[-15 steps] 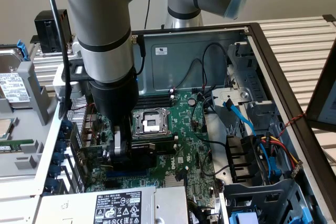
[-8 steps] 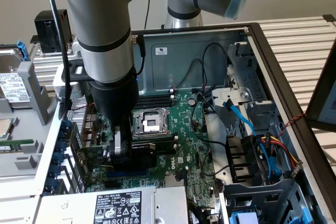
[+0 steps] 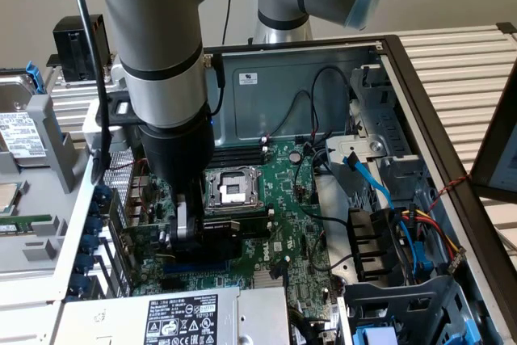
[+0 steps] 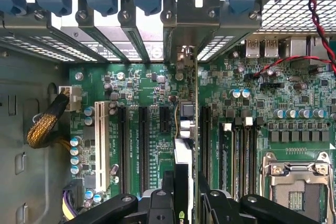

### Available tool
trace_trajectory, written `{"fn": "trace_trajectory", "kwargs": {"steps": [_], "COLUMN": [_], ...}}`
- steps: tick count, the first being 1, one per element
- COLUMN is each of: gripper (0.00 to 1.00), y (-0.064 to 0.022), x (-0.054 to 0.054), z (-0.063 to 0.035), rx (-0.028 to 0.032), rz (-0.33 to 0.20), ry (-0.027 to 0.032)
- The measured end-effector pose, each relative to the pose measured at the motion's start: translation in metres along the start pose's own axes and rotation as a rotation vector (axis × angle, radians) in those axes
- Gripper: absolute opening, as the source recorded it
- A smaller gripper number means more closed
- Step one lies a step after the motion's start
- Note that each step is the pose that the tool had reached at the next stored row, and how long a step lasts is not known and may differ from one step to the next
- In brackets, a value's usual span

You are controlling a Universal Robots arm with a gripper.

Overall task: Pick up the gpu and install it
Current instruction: 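Insert the gpu into the slot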

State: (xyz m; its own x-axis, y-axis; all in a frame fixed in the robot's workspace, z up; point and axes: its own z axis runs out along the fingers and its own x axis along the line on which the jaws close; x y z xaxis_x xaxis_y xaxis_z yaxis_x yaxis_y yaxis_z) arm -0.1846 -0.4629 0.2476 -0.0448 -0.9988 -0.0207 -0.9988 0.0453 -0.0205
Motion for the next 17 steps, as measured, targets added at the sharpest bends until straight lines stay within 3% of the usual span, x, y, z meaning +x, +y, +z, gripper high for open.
{"fn": "trace_trajectory", "kwargs": {"steps": [17], "gripper": [0.27], "y": [0.0009], "x": [0.0], "z": [0.0], "rx": [0.0002], "rz": [0.0], "ry": [-0.0001]}}
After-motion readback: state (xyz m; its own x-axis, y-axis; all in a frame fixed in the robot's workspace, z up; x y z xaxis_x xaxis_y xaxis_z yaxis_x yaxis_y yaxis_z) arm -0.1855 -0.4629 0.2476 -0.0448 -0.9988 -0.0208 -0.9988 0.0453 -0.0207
